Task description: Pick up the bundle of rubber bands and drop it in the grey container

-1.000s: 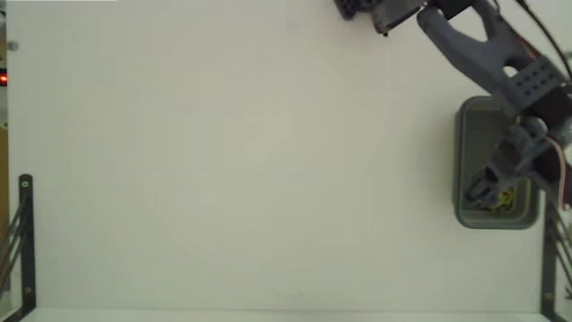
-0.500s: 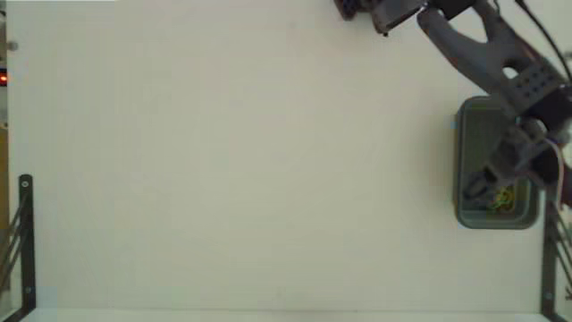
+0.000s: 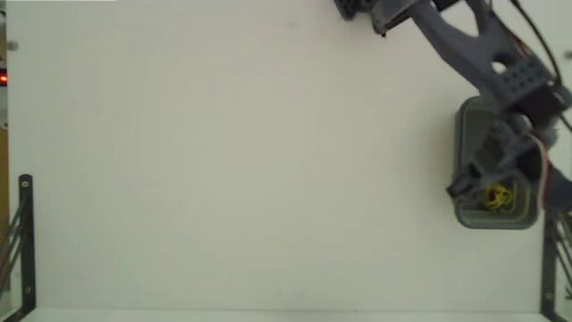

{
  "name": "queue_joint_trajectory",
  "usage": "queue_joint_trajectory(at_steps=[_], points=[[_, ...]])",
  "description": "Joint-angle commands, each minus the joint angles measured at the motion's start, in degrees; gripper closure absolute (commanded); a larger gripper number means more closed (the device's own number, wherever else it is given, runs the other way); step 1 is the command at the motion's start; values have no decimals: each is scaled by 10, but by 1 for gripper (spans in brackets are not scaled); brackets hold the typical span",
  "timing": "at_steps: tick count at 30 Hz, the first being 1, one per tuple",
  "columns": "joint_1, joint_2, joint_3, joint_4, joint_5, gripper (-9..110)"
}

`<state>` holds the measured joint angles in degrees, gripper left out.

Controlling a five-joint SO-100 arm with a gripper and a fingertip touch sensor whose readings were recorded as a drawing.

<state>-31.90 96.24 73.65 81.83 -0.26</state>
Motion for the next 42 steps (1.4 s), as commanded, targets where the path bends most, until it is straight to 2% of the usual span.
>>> queue_joint_trajectory(at_steps=[1, 42], points=[[13, 58, 11, -1, 3, -9], [254, 374, 325, 1, 3, -9]])
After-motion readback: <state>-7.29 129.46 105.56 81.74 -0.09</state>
